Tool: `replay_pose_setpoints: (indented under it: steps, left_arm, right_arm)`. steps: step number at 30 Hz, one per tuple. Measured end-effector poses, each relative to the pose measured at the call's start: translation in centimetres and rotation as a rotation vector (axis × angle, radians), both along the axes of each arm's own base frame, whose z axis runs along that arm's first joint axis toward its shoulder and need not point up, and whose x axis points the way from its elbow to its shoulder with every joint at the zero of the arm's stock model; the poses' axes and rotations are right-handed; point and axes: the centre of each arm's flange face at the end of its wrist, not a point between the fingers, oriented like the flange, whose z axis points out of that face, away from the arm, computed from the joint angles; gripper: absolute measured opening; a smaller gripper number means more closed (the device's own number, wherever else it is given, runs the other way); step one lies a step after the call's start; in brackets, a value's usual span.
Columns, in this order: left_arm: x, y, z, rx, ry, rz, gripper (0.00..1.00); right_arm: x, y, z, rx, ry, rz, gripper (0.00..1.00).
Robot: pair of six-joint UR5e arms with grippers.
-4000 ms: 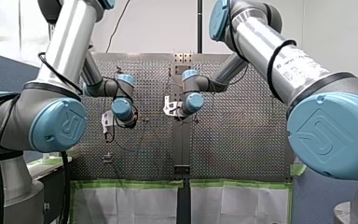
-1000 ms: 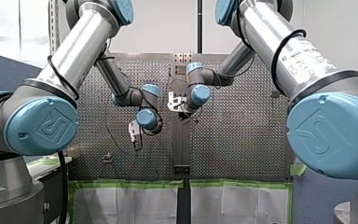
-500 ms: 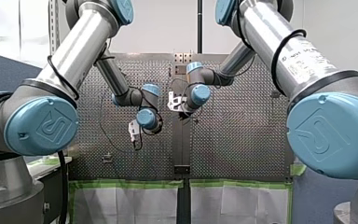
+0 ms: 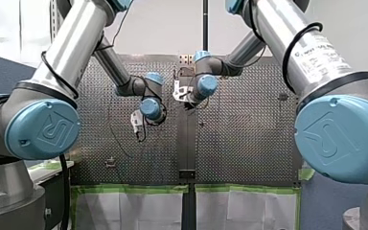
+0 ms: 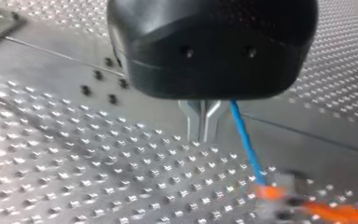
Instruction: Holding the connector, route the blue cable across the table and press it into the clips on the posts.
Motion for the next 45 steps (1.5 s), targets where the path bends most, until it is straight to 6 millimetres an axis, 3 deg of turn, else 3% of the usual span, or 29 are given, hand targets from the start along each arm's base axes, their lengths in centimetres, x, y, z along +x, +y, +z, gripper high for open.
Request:
replay_pose_setpoints:
  steps: [6, 17, 33, 45]
  left_arm:
    - [-0.9, -0.7, 2.7, -0.011, -0.033, -0.013, 0.0]
    - [-3.8, -3.8, 7.2, -0.042, -0.1, -0.079, 0.0]
    - [-4.1, -2.6, 7.8, -0.034, -0.087, 0.014, 0.0]
    - [-4.7, -2.0, 11.5, -0.069, -0.158, 0.022, 0.0]
  right_arm:
    - [-0.6, 0.1, 2.5, -0.014, -0.035, -0.009, 0.0]
    - [-1.1, 0.7, 4.5, -0.006, -0.055, -0.011, 0.0]
    - [-2.8, 2.0, 10.3, -0.034, -0.116, -0.022, 0.0]
    - [-3.6, 2.5, 12.7, -0.057, -0.137, -0.024, 0.0]
